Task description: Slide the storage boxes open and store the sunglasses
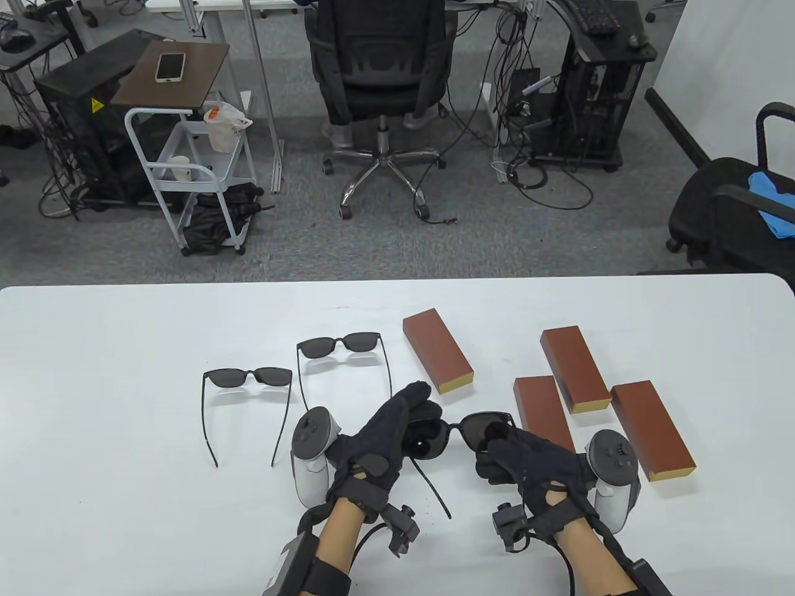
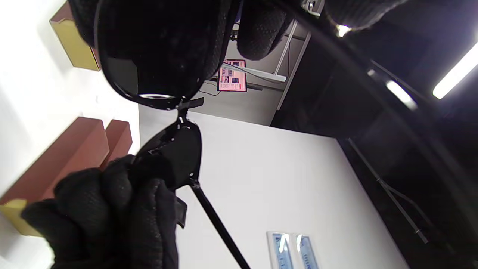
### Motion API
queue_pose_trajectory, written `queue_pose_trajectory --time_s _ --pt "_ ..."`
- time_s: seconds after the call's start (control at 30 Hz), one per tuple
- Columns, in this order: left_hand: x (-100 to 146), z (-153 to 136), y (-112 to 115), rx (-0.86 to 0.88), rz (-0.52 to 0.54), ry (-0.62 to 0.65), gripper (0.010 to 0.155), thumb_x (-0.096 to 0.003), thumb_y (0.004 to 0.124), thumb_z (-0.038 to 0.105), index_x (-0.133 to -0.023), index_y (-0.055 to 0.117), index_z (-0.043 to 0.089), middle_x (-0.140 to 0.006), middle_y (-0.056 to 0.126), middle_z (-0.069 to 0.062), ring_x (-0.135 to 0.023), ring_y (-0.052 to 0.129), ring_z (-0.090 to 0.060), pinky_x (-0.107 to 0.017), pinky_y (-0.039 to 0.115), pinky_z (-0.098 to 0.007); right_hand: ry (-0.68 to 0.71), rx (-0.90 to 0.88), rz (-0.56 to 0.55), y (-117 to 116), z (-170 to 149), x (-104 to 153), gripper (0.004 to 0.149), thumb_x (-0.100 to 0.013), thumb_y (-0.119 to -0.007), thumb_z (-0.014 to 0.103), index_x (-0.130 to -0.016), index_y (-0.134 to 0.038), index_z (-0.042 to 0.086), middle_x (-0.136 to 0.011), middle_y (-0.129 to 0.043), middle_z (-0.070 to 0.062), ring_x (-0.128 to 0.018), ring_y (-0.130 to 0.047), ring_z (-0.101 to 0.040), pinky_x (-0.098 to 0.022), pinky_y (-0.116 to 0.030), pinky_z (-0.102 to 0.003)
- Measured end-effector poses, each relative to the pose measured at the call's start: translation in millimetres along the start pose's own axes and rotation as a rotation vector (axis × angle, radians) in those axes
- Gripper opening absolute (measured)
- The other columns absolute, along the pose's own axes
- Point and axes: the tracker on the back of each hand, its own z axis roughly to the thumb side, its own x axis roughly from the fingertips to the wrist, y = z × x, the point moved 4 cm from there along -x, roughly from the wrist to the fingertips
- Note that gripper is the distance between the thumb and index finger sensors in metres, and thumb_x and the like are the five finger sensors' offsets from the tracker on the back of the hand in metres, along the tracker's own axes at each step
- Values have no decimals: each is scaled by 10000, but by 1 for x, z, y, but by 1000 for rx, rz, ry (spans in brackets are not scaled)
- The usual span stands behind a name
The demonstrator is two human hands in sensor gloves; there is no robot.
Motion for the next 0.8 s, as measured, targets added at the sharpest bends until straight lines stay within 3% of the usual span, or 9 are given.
queue_pose_trajectory --time_s 0.37,0.53,0.8 --pt "4 -20 -4 153 -7 -27 641 -516 625 609 -1096 587 340 -1126 639 -74 -950 776 -349 -671 723 -524 -115 -74 -24 -5 -11 8 460 -304 -929 390 -705 -858 177 -438 -1115 -9 -304 -1145 -174 -231 -986 -336" --pt "5 -31 -3 247 14 -60 650 -516 655 584 -1103 567 317 -1134 616 -87 -940 807 -347 -641 776 -505 -114 -89 -29 -6 -11 10 484 -312 -919 399 -740 -819 195 -450 -1106 9 -316 -1136 -162 -242 -977 -328" --pt "6 -33 0 175 4 -80 664 -527 578 604 -1128 490 335 -1126 637 -75 -943 797 -344 -629 752 -553 -120 -77 -55 -4 -13 11 551 -329 -908 402 -813 -708 227 -458 -1097 21 -326 -1129 -158 -251 -970 -326"
